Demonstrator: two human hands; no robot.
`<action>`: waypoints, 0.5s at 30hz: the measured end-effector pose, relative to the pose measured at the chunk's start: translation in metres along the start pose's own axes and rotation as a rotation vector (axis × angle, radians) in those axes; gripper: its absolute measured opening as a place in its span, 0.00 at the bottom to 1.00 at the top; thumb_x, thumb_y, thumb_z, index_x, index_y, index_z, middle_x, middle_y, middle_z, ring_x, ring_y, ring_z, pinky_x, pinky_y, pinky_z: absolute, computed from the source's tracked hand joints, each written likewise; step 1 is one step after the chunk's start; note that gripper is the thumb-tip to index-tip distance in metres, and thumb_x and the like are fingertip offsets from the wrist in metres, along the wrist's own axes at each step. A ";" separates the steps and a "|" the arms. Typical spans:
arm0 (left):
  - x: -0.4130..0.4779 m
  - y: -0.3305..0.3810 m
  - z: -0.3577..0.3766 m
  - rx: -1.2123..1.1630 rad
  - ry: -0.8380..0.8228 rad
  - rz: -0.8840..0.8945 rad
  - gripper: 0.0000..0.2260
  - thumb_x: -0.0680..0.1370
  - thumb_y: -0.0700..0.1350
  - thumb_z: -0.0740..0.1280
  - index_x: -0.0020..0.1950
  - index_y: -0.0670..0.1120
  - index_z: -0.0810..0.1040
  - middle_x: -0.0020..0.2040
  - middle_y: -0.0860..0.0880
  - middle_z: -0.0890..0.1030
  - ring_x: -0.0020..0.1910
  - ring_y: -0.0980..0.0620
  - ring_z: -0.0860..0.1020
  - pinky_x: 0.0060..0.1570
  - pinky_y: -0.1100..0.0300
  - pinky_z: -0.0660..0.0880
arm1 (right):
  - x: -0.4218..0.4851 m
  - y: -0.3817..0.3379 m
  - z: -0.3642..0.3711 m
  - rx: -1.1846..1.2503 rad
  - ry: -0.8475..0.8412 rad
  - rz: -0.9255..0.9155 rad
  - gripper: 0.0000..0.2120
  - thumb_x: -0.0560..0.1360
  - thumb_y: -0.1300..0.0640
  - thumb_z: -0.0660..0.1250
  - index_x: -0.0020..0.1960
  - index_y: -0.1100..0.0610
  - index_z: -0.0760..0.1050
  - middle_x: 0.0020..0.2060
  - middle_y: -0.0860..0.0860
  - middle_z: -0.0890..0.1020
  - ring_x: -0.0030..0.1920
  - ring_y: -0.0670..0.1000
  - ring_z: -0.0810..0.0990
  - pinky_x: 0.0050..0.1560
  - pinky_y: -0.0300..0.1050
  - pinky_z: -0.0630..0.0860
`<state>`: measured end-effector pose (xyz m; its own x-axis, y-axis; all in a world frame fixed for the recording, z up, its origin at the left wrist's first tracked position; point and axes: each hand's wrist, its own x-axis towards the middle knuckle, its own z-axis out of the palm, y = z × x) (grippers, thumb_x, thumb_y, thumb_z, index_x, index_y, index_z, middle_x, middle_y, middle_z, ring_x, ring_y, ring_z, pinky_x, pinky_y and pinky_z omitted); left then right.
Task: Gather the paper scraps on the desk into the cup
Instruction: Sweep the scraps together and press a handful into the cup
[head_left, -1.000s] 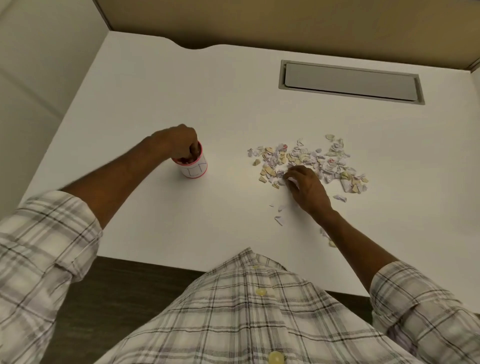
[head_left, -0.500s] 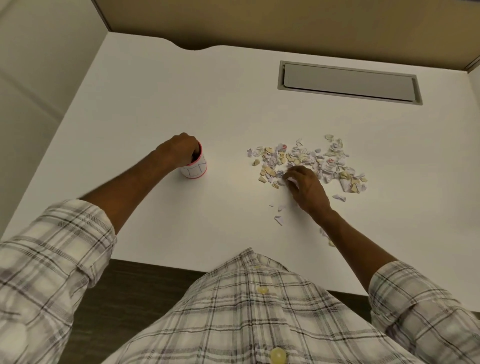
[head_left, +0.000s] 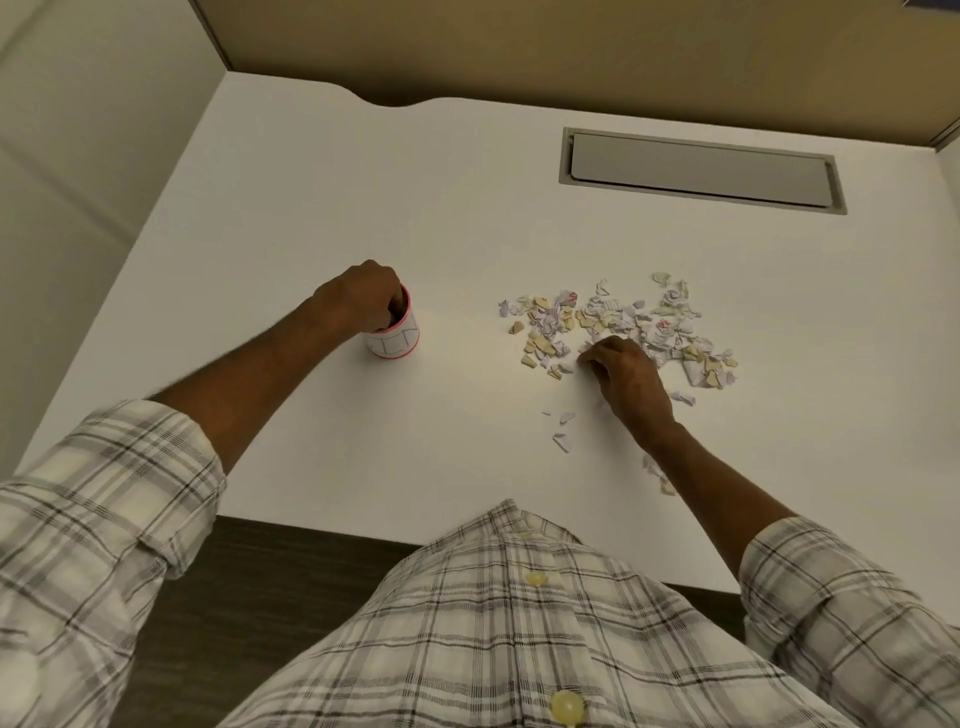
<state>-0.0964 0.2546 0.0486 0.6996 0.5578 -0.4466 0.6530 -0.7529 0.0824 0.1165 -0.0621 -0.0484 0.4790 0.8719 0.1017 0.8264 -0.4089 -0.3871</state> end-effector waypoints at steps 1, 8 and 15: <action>-0.001 0.002 -0.002 0.000 0.022 -0.003 0.10 0.73 0.37 0.68 0.53 0.42 0.84 0.51 0.41 0.83 0.48 0.40 0.82 0.39 0.56 0.76 | -0.001 0.001 -0.001 0.007 0.006 0.010 0.07 0.80 0.61 0.68 0.55 0.59 0.84 0.53 0.55 0.84 0.52 0.57 0.82 0.52 0.49 0.81; 0.001 0.010 0.006 0.011 -0.011 -0.034 0.14 0.76 0.38 0.67 0.62 0.40 0.79 0.59 0.39 0.81 0.56 0.38 0.80 0.49 0.53 0.77 | -0.018 0.021 -0.024 0.002 0.200 0.164 0.10 0.82 0.51 0.65 0.57 0.53 0.82 0.54 0.50 0.85 0.52 0.52 0.82 0.48 0.45 0.79; 0.000 0.006 -0.010 -0.016 -0.055 -0.034 0.11 0.76 0.40 0.68 0.58 0.42 0.82 0.55 0.40 0.83 0.52 0.40 0.81 0.49 0.53 0.78 | -0.049 0.086 -0.053 0.046 0.151 0.443 0.20 0.81 0.44 0.64 0.68 0.55 0.76 0.69 0.54 0.76 0.70 0.57 0.73 0.67 0.52 0.73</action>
<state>-0.0893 0.2533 0.0577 0.6603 0.5625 -0.4976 0.6808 -0.7280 0.0806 0.1801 -0.1544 -0.0385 0.8233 0.5656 0.0480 0.5201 -0.7178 -0.4629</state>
